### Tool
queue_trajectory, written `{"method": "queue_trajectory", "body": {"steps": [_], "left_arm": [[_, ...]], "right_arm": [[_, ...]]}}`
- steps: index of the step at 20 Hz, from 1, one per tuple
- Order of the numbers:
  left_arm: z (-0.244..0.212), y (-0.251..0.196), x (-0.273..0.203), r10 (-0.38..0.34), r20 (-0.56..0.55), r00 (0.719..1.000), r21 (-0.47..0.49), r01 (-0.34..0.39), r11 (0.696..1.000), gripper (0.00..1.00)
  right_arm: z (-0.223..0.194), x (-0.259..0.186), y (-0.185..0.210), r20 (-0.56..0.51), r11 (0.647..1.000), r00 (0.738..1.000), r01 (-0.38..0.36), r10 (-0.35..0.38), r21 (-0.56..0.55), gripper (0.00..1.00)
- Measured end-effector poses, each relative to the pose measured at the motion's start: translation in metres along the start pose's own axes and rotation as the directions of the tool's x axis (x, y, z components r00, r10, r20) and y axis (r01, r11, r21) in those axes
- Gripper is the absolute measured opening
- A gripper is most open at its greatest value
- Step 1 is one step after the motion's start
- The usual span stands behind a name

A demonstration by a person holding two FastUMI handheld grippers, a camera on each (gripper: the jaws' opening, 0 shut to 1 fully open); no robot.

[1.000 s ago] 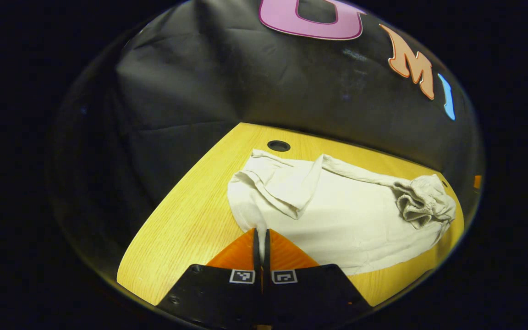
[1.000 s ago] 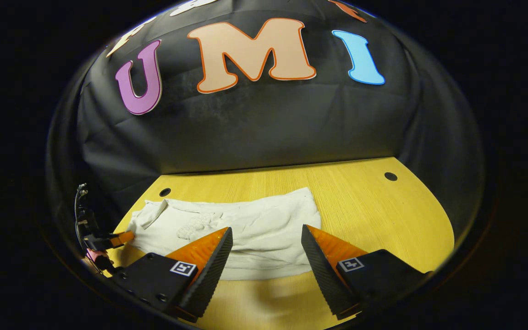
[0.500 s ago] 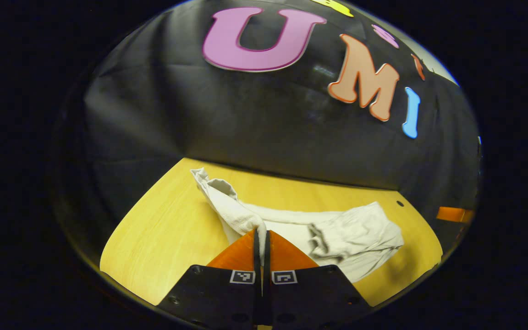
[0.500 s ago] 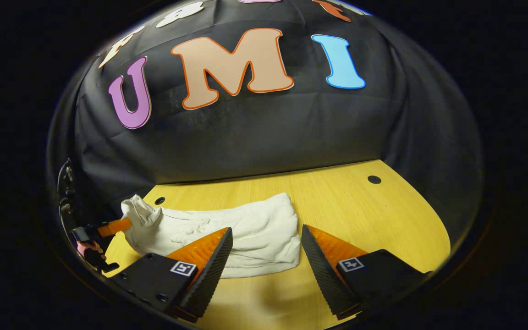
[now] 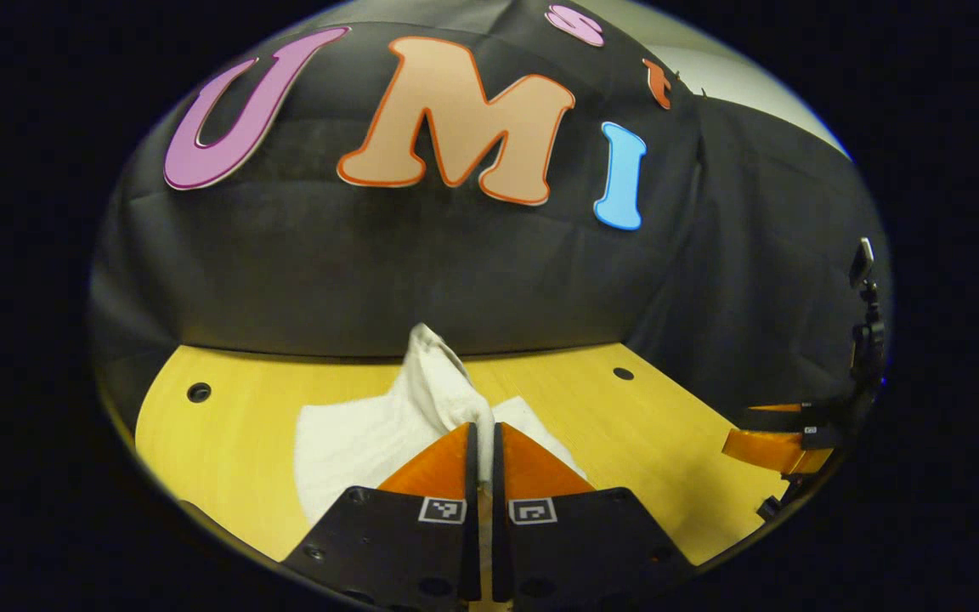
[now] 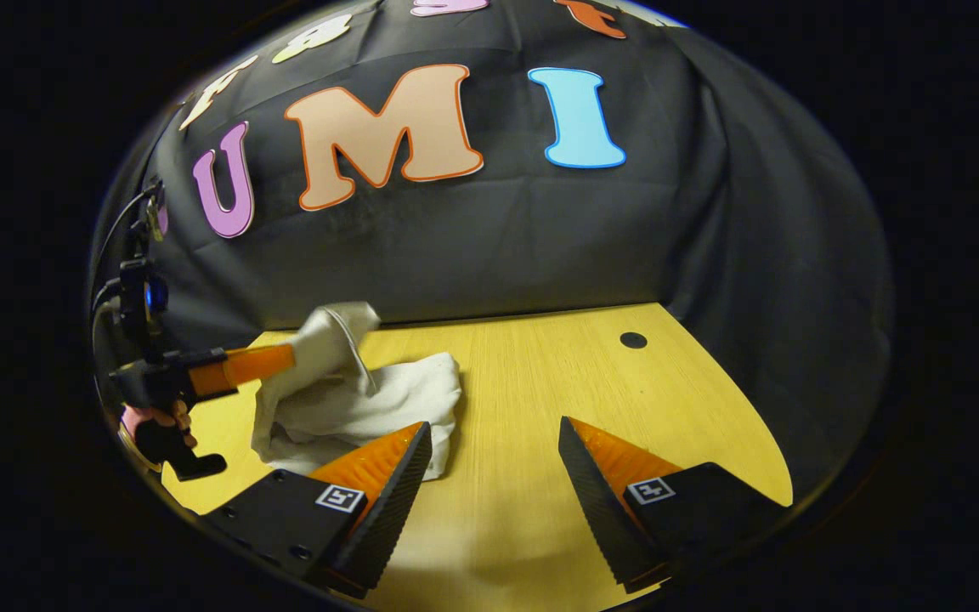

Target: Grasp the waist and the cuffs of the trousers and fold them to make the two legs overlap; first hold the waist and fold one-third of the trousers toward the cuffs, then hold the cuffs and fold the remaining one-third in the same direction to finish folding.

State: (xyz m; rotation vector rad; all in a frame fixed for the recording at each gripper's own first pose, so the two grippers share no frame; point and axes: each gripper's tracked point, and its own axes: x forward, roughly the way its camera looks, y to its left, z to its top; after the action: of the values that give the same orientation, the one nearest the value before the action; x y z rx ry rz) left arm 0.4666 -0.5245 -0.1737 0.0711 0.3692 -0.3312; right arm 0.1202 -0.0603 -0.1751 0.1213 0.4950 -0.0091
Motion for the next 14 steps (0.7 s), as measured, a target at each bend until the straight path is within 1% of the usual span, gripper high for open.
{"method": "queue_trajectory", "body": {"steps": [3,4,5,6,7,8,9,10,11,12,13,14], "left_arm": [[-0.033,-0.027,0.011,-0.032,-0.060,0.998,0.017,0.033,0.999,0.07],[-0.043,-0.034,0.012,-0.042,-0.083,0.996,0.023,0.044,0.999,0.11],[-0.052,-0.040,0.013,-0.047,-0.104,0.994,0.030,0.050,0.998,0.20],[-0.058,-0.047,0.013,-0.059,-0.116,0.991,0.032,0.064,0.997,0.25],[-0.061,-0.050,0.010,-0.060,-0.122,0.991,0.036,0.064,0.997,0.41],[-0.064,-0.054,0.006,-0.068,-0.132,0.989,0.034,0.073,0.997,0.56],[-0.064,-0.052,0.001,-0.050,-0.129,0.990,0.038,0.056,0.998,0.71],[-0.059,-0.048,-0.006,-0.032,-0.128,0.991,0.041,0.037,0.998,0.87],[-0.056,-0.044,-0.012,-0.013,-0.120,0.993,0.040,0.018,0.999,1.00],[-0.052,-0.040,-0.018,0.004,-0.107,0.994,0.039,0.000,0.999,0.98],[-0.048,-0.037,-0.027,0.009,-0.098,0.995,0.034,-0.006,0.999,0.99],[-0.047,-0.033,-0.037,0.022,-0.091,0.996,0.031,-0.019,0.999,0.96]], "right_arm": [[-0.001,0.002,-0.013,-0.006,1.000,1.000,-0.008,0.008,0.004,0.92],[-0.001,0.003,-0.015,-0.005,1.000,1.000,-0.012,0.012,0.006,0.92],[0.000,0.003,-0.015,-0.005,1.000,1.000,-0.017,0.017,0.009,0.92],[0.000,0.004,-0.017,-0.006,1.000,1.000,-0.022,0.022,0.011,0.92],[-0.001,0.004,-0.015,-0.007,1.000,1.000,-0.029,0.029,0.010,0.97],[-0.001,0.004,-0.014,-0.007,0.999,0.999,-0.034,0.034,0.008,0.92],[-0.002,0.005,-0.011,-0.008,0.999,0.999,-0.041,0.041,0.007,0.92],[-0.002,0.002,-0.007,-0.005,0.999,0.999,-0.050,0.050,0.006,0.96],[-0.001,0.000,-0.002,-0.001,0.998,0.998,-0.059,0.059,0.006,0.96],[-0.001,-0.001,0.005,0.003,0.998,0.998,-0.070,0.070,0.009,0.92],[0.000,-0.002,0.011,0.008,0.997,0.997,-0.079,0.079,0.011,0.92],[0.001,-0.004,0.015,0.014,0.997,0.997,-0.081,0.081,0.011,0.92]]}}
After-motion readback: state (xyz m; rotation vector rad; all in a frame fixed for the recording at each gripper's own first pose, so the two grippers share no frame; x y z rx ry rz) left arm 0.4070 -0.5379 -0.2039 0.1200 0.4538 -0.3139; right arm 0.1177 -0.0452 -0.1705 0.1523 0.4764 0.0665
